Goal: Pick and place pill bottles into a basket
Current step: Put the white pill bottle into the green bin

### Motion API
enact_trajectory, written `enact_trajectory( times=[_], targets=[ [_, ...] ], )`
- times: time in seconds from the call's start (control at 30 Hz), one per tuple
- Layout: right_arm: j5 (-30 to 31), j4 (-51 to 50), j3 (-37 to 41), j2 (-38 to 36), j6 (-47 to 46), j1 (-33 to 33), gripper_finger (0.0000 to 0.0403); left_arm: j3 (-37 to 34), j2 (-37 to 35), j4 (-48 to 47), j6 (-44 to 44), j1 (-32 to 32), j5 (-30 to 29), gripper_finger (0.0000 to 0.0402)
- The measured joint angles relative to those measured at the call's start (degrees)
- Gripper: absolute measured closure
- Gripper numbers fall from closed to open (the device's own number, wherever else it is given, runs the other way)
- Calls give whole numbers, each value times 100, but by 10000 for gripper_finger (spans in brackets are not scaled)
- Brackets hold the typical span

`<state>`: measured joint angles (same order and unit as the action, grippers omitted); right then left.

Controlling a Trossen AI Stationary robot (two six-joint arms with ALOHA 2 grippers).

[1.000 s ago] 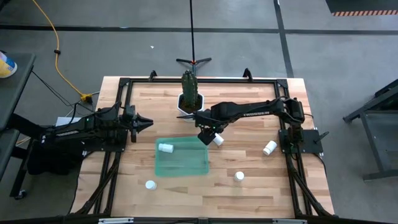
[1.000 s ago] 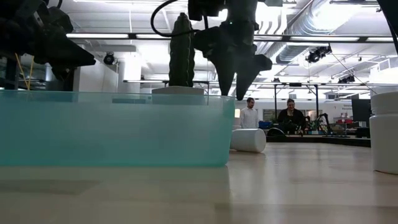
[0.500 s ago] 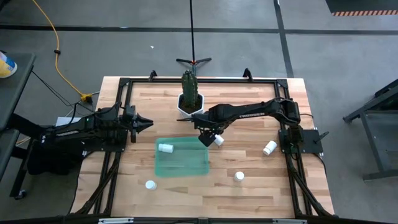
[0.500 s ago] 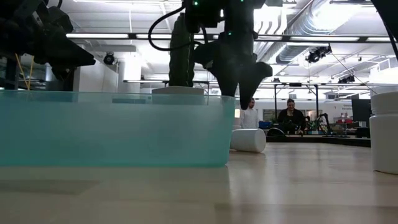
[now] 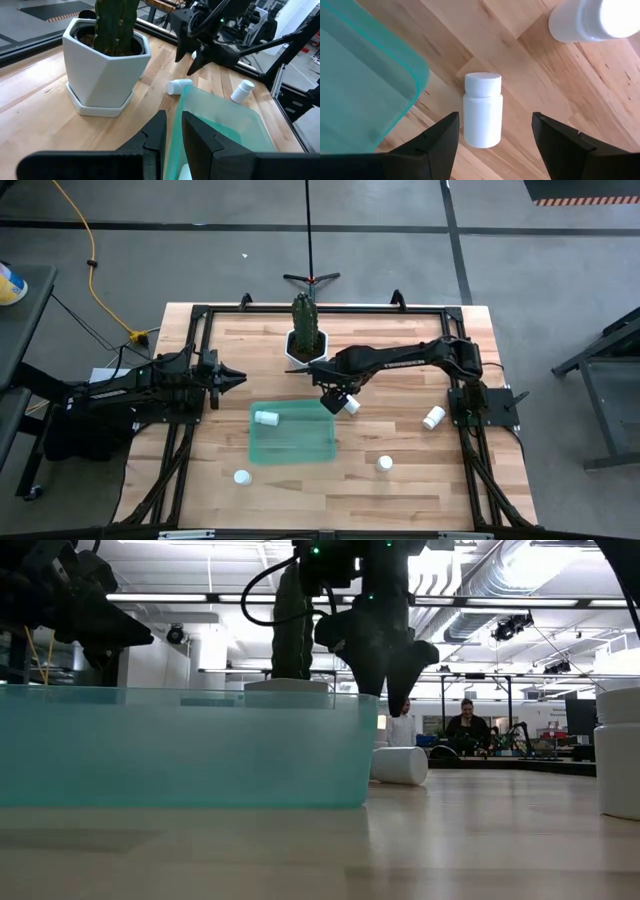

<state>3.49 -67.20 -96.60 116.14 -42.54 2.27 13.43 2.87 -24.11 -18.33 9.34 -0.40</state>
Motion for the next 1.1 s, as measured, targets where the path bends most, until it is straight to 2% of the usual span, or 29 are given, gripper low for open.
enact_trajectory(
  times=[1.1],
  targets=[
    [-479, 364, 0, 559, 519, 152, 162, 0, 0, -1, 0, 0, 0, 305]
  ],
)
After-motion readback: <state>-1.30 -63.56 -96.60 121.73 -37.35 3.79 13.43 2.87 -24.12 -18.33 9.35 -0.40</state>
